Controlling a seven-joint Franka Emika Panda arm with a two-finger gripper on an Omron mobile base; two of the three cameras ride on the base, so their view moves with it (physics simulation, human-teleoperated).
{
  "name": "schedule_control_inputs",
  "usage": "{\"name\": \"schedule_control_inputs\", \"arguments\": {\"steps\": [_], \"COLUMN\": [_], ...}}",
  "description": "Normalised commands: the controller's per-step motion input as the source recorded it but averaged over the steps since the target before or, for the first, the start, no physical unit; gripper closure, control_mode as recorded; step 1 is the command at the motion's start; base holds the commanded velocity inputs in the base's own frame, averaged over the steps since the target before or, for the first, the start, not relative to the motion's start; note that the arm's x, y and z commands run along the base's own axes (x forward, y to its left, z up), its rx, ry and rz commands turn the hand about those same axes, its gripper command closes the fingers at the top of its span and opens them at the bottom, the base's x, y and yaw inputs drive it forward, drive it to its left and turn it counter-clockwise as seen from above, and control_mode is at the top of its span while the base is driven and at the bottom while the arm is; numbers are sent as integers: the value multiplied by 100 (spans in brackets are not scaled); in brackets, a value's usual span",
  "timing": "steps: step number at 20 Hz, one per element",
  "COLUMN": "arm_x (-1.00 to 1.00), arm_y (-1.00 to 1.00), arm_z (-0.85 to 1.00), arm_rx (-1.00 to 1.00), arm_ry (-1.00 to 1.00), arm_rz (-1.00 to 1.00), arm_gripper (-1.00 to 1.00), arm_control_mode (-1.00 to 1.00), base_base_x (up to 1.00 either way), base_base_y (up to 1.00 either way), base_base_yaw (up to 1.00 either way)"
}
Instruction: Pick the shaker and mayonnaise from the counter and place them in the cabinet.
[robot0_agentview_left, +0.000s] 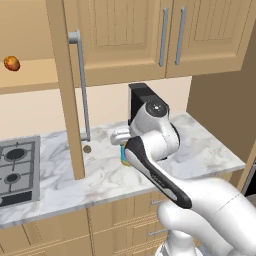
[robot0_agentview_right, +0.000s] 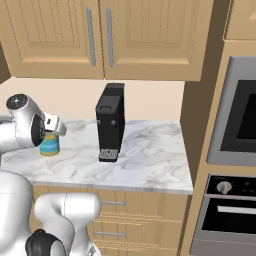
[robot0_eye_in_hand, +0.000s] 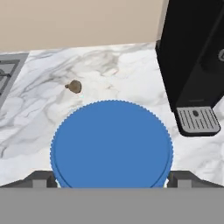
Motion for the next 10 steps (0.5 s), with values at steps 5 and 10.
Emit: {"name": "schedule_control_inputs", "arguments": {"steps": [5, 10], "arm_x": [-79, -66], "arm_y": [-2, -1], "arm_z": [55, 62], "arm_rx": [-4, 0], "arm_ry": [10, -7], "arm_rz": [0, 1], "arm_gripper": [100, 100], "arm_control_mode": [-100, -100], "base_base_x": [0, 0], "base_base_y": [0, 0], "base_base_yaw": [0, 0]}}
